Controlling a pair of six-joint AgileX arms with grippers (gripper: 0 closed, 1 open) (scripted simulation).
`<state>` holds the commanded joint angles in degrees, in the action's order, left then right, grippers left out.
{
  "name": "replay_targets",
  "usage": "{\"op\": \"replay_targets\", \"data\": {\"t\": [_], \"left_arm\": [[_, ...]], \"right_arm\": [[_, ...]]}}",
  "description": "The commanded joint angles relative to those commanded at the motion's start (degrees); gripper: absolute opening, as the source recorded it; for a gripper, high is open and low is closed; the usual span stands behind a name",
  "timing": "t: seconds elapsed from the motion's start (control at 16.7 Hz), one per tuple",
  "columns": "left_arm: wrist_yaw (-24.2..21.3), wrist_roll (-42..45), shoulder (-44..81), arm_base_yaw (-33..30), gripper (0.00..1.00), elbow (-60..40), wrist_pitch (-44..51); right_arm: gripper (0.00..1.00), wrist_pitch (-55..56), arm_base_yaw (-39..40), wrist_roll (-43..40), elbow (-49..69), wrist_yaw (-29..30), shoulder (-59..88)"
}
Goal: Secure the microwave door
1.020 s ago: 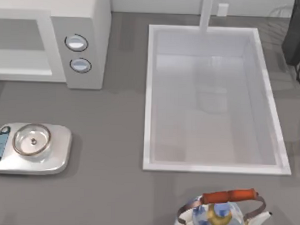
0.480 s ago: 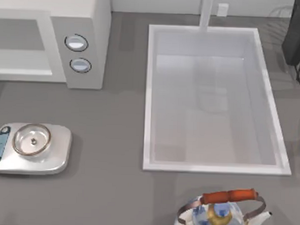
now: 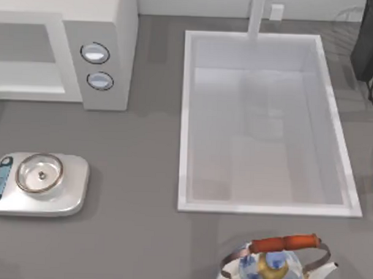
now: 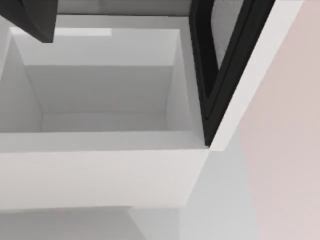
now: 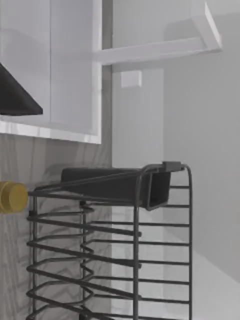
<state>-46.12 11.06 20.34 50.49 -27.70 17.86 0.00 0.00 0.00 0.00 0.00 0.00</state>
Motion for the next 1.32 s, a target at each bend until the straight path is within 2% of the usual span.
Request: {"op": "replay_targets", "data": {"t": [0.54, 0.78, 1.02, 1.32], "left_arm": [[3.1, 26.2, 52.5, 7.8, 0.0, -33.2, 16.7], [5.6, 35.9, 71.0, 9.2, 0.0, -45.1, 22.5], [7.4, 41.5, 79.9, 9.7, 0.0, -51.8, 25.7], [7.6, 42.0, 80.7, 9.8, 0.0, -52.4, 26.1]], "right_arm": [[1.0, 0.0, 0.0, 0.0, 0.0, 0.0, 0.0], [1.0, 0.0, 0.0, 0.0, 0.0, 0.0, 0.0], [1.0, 0.0, 0.0, 0.0, 0.0, 0.0, 0.0], [1.0, 0.0, 0.0, 0.0, 0.0, 0.0, 0.0]]}}
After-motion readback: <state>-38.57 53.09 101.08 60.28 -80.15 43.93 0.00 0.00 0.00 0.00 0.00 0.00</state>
